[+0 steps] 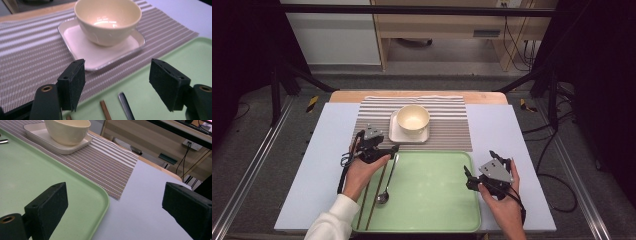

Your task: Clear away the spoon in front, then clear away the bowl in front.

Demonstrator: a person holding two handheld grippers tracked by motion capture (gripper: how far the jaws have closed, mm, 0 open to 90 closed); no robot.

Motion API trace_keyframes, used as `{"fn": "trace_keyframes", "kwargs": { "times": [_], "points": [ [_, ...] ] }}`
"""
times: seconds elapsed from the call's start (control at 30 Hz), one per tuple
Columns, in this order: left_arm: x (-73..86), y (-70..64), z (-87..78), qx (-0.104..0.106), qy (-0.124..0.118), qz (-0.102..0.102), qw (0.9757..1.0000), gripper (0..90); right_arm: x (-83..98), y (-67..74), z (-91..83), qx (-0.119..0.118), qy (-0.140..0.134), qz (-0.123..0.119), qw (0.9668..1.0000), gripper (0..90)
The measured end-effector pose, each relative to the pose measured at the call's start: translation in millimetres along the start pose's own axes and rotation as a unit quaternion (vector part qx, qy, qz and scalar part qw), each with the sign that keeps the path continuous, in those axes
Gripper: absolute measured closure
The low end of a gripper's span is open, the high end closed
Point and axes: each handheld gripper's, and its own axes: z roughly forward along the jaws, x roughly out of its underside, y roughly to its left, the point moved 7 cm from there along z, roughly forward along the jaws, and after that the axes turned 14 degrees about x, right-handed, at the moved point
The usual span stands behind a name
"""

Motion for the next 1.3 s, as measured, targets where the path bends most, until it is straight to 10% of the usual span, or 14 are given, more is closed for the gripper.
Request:
{"fn": "trace_keyframes", "kwargs": {
  "times": [0.7,1.3],
  "points": [
    [-62.8,12.3,33.6,-0.023,-0.004,0.027,0.9994,27.1,-0.4,3.9,4.7,-0.010,0.007,0.000,0.9999,6.5],
    [-77.0,49.9,67.2,-0.064,-0.008,0.004,0.9979,28.4,-0.8,4.4,4.4,-0.011,0.005,-0.002,0.9999,6.5]
  ]
}}
